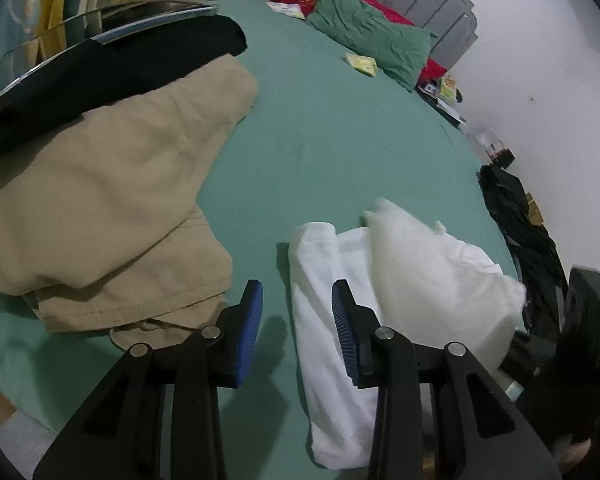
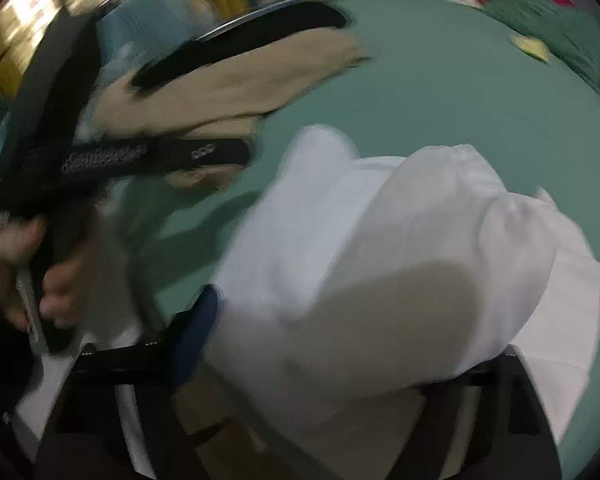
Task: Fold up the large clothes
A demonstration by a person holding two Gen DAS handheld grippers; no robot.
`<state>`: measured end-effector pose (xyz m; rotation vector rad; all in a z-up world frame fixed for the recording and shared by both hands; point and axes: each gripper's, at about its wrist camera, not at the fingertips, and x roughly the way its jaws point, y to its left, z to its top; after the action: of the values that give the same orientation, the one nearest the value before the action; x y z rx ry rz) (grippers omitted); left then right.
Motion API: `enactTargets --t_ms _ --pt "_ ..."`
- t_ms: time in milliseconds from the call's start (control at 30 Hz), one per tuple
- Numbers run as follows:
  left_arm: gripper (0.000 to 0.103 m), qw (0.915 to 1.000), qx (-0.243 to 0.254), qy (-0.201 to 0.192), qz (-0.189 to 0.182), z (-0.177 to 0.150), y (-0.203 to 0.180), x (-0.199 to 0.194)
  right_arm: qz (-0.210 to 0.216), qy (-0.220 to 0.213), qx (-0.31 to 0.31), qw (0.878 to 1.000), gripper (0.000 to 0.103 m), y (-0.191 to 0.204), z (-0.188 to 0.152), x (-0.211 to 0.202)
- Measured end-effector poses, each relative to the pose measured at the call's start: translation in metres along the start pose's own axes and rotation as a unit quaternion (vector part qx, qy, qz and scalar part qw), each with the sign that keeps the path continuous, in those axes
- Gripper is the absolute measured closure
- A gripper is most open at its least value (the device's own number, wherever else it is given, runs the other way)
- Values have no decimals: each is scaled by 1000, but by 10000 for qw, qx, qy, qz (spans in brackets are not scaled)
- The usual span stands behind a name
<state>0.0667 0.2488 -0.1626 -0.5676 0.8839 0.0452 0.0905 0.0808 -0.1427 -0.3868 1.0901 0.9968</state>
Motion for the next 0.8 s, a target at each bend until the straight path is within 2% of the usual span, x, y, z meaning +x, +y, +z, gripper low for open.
enactTargets --t_ms 133,200,333,433,567,633,700,733,800 --pt "64 9993 -20 -120 -366 2 -6 -3 194 10 -453 9988 10 15 -11 -4" --pt "57 9977 -45 -190 -644 3 -13 -5 350 -102 -465 9982 10 12 -19 -17" --pt "50 9925 38 -330 -1175 6 -35 -13 556 -427 -551 9960 10 7 -38 -52" --pt "48 9898 277 -378 -1342 7 -56 -18 472 -604 -500 9958 10 5 -51 -73" --pt "46 9872 640 -315 -1426 0 -83 -17 151 -885 -49 9960 10 -29 -69 -100" --pt "46 9887 929 17 -1177 -6 -98 -2 -69 -983 377 9944 10 -54 -75 -105" --pt "46 9895 1196 511 -628 -16 -103 18 -417 -997 864 9904 10 -80 -84 -106" --pt "46 9887 1227 817 -256 -22 -99 30 -543 -996 1051 9880 10 -90 -86 -105" --pt "46 9891 1026 1044 129 -31 -81 39 -734 -990 1488 9812 10 -112 -91 -105"
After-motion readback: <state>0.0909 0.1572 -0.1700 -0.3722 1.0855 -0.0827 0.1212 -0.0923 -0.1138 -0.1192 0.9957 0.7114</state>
